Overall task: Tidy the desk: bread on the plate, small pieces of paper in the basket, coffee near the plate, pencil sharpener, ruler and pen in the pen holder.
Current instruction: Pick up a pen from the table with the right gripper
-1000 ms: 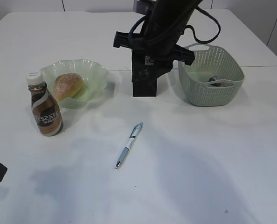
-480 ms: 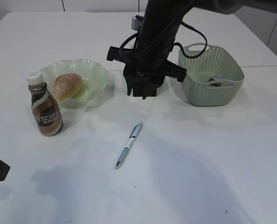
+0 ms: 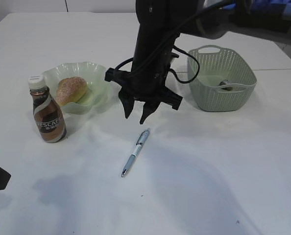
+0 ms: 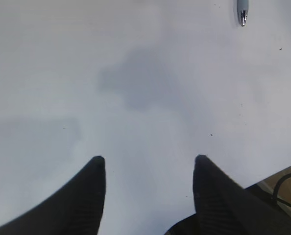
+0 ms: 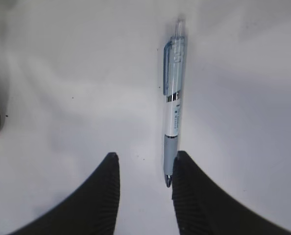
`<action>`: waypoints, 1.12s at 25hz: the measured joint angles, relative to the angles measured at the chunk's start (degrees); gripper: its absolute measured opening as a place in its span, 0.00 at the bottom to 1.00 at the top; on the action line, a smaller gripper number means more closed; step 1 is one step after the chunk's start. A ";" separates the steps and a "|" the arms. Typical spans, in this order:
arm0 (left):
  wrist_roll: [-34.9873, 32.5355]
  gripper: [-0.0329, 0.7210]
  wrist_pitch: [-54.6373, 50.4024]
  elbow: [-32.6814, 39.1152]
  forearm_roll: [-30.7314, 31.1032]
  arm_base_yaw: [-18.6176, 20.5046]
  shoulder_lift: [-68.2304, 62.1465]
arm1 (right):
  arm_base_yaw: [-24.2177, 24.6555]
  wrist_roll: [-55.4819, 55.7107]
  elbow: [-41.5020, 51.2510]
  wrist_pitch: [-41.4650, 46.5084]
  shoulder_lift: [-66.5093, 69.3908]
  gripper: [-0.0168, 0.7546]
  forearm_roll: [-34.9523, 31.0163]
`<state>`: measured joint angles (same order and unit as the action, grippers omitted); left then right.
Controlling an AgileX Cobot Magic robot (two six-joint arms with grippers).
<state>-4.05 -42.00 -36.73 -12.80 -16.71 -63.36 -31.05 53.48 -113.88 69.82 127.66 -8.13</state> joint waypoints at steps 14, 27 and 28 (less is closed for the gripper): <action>0.00 0.58 0.12 0.00 -0.19 0.00 0.00 | -0.66 3.42 0.34 -0.53 3.21 0.41 5.80; 0.00 0.58 0.57 0.00 -0.19 0.00 0.00 | -0.66 1.44 2.18 -3.70 5.48 0.41 3.24; 0.00 0.58 0.57 0.00 -0.19 0.00 0.00 | -0.66 1.21 2.18 -3.81 5.91 0.41 2.82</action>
<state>-4.05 -41.43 -36.73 -12.99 -16.71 -63.36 -31.71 54.69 -111.70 66.02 133.57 -5.31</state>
